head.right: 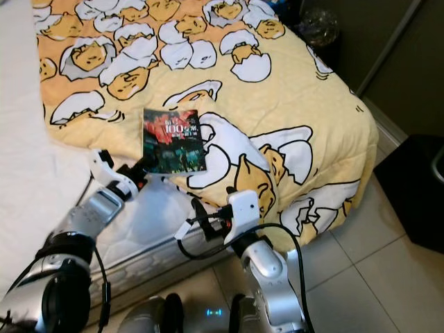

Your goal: Clean up the room

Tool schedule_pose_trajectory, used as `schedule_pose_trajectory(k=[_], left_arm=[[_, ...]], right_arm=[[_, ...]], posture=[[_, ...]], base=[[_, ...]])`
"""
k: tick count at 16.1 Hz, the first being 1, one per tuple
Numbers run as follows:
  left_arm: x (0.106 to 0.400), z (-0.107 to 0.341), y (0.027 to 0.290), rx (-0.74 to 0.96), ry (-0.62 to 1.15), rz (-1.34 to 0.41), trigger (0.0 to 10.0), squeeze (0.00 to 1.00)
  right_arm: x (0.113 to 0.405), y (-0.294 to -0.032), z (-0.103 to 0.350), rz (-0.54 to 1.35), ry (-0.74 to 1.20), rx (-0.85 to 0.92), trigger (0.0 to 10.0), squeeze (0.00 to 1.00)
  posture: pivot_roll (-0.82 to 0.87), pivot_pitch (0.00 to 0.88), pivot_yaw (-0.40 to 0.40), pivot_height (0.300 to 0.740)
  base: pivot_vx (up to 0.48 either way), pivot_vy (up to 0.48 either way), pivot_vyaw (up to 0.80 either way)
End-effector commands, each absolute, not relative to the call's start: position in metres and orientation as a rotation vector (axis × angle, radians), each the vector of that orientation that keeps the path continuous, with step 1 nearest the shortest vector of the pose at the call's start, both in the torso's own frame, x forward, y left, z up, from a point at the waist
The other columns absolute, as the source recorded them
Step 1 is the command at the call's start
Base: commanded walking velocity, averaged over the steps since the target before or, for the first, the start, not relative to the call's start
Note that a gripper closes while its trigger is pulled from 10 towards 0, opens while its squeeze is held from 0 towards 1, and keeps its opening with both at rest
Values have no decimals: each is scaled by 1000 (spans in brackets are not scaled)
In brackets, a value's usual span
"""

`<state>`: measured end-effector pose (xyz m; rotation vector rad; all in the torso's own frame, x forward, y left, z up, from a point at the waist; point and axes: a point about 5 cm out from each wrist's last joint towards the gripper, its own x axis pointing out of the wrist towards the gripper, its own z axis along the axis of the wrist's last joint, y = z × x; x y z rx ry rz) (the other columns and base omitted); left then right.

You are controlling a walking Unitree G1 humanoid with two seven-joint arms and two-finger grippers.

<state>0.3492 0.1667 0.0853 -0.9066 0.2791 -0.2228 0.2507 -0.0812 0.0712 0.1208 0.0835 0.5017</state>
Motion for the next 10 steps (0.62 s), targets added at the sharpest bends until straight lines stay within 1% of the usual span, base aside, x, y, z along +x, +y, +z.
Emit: schedule_pose_trajectory(k=[1,2,3,6,7,8,9,10], left_arm=[[350,95,172,-857,248,-249,0,0],[350,103,175,-807,221,-256,0,0],[350,121,179,-720,157,-268,0,0],[346,143,182,-619,66,-265,0,0],[345,149,184,-587,42,-260,0,0],[341,164,190,-495,-27,-218,0,0],[340,168,193,-460,-49,-203,0,0],[336,172,195,-380,-73,-182,0,0]], right_arm=[[251,-82,72,488,87,133,10000,0],[253,-85,75,470,80,133,10000,0],[259,-90,81,439,62,135,10000,0],[269,-96,91,415,30,135,10000,0],[272,-98,95,404,17,136,10000,0],[284,-107,106,353,-29,109,10000,0],[287,-110,110,340,-46,101,10000,0],[291,-115,116,327,-69,78,10000,0]], posture=[[-118,175,54,740],[-105,166,50,740],[-92,153,46,740],[-56,113,30,740],[-56,113,30,740],[-25,64,1,740],[-25,64,1,740],[-8,35,-12,740]], base=[[0,0,0],[0,0,0],[0,0,0],[0,0,0],[0,0,0],[0,0,0],[0,0,0],[0,0,0]])
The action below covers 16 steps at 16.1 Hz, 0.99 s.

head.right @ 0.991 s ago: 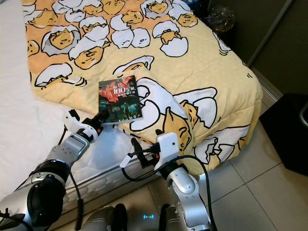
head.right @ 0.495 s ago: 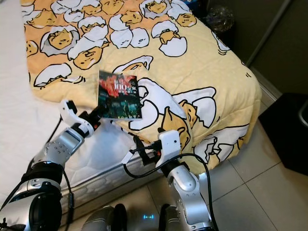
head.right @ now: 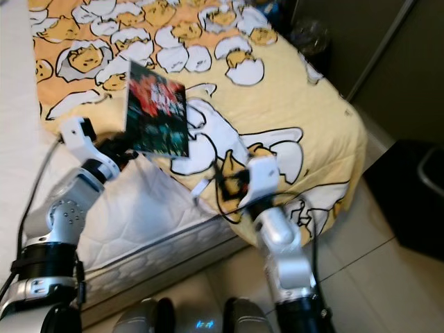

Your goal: Clean up the room

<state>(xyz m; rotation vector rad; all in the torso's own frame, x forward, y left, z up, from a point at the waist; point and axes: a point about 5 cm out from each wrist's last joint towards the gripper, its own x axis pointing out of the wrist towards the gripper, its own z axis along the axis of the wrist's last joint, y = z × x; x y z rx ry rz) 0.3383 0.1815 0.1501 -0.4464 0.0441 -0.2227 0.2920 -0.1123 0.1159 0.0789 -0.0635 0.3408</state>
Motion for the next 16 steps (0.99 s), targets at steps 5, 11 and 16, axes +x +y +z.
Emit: schedule_pose_trajectory(k=[5,11,16], left_arm=[[315,169,196,-170,-83,-114,0,0],[319,130,179,-310,149,-120,10000,0],[339,79,154,-555,388,-138,10000,0]], right_arm=[[301,-125,118,286,-91,44,10000,0],[303,-113,113,321,-81,59,10000,0],[291,-111,102,336,-30,75,10000,0]], posture=[[51,0,-41,740],[55,0,-38,740],[-7,28,-37,740]], base=[[0,0,0],[0,0,0],[0,0,0]])
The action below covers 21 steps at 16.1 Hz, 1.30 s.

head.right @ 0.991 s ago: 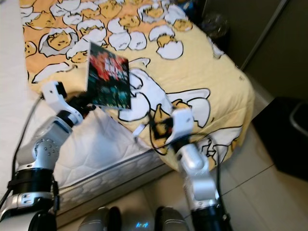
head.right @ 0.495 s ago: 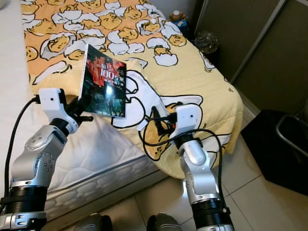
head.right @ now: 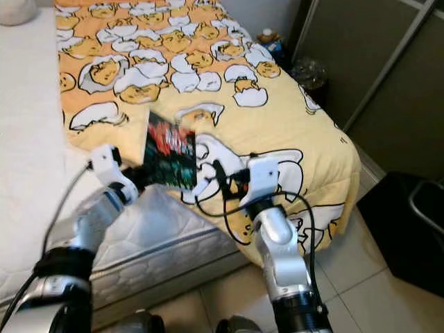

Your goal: Clean up the room

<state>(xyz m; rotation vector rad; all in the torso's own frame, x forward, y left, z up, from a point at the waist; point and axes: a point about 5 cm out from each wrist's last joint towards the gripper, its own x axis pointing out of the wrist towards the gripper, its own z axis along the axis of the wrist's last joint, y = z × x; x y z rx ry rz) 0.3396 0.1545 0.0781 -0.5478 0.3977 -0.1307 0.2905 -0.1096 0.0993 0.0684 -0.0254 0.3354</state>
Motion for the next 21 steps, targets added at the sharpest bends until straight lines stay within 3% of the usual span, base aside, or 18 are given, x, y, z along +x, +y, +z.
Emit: schedule_pose_trajectory(k=[1,2,13,14,15,21], left_arm=[[341,69,148,-579,433,-127,10000,0],[342,63,144,-595,461,-113,10000,1000],[351,57,142,-673,490,-92,10000,1000],[352,59,143,-691,483,-97,10000,306],[352,60,144,-709,475,-99,10000,0],[335,39,164,-768,522,-19,10000,0]], right_arm=[[288,-110,100,345,-19,70,10000,0],[285,-110,99,349,-14,67,10000,0],[273,-110,96,346,22,68,10000,0],[272,-110,96,345,26,68,10000,0],[272,-110,95,345,30,68,10000,0],[267,-112,92,333,45,72,10000,0]], posture=[[-27,41,-38,740],[-46,50,-36,740],[-79,85,-21,740],[-80,87,-18,740],[-81,87,-17,740],[-81,96,-6,740]], base=[[0,0,0],[0,0,0],[0,0,0],[0,0,0],[0,0,0],[0,0,0]])
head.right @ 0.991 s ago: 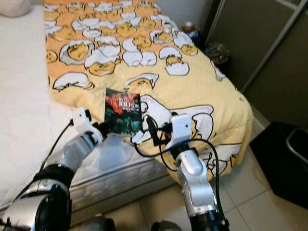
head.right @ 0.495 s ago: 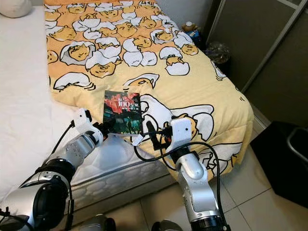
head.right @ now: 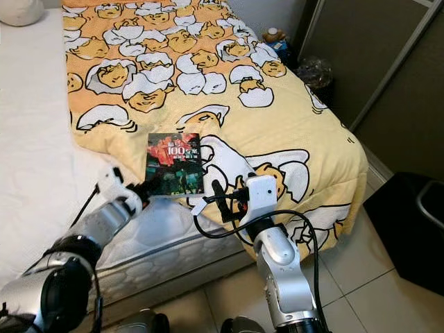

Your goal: Clean up the room

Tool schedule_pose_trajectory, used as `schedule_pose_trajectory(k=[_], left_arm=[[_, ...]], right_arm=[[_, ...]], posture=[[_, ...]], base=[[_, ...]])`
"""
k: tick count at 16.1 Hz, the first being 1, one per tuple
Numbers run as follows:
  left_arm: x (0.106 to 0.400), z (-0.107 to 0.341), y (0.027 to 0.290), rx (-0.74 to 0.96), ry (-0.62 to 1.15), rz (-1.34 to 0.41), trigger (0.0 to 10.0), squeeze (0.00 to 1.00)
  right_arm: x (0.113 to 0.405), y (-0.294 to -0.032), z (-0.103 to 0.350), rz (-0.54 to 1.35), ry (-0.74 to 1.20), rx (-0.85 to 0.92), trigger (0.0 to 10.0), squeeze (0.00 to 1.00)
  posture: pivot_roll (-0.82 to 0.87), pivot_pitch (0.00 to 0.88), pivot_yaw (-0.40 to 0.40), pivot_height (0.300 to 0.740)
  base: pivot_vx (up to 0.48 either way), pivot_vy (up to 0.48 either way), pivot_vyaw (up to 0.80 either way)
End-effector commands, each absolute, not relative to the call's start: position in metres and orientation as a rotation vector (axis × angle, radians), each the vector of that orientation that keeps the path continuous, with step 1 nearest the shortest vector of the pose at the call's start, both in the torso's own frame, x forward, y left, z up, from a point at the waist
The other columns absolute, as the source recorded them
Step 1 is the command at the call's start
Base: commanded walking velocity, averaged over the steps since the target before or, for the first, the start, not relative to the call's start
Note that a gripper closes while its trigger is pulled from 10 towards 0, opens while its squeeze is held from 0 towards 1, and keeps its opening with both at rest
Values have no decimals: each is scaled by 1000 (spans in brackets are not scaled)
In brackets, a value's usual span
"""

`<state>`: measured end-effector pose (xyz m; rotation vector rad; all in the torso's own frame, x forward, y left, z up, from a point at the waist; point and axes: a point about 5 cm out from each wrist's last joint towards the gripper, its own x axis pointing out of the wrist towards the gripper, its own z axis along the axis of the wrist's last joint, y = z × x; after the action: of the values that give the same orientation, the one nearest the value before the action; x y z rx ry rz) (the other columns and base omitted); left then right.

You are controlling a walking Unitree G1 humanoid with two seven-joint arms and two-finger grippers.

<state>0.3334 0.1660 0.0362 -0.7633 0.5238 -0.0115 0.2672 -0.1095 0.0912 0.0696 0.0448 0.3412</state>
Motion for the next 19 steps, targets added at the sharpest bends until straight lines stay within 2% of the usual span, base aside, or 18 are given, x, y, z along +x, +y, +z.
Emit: schedule_pose_trajectory(k=[1,7,8,9,14,19], left_arm=[[331,34,171,-781,528,2,10000,0],[328,30,168,-838,547,19,10000,0],[328,30,167,-850,544,25,5569,0],[330,32,162,-881,533,26,0,0],[336,41,155,-933,460,-11,0,0],[337,45,160,-924,400,-42,0,0]], right_arm=[[266,-112,92,333,50,73,10000,0],[267,-113,92,339,58,71,10000,0],[266,-112,92,341,59,71,10000,0],[266,-112,92,343,59,70,10000,0],[266,-112,93,342,57,71,10000,0],[267,-113,93,338,58,75,10000,0]], posture=[[-75,102,-8,740],[-73,114,-12,740],[-74,113,-11,740],[-75,114,-11,740],[-82,111,-9,740],[-81,108,-4,740]], base=[[0,0,0],[0,0,0],[0,0,0],[0,0,0],[0,0,0],[0,0,0]])
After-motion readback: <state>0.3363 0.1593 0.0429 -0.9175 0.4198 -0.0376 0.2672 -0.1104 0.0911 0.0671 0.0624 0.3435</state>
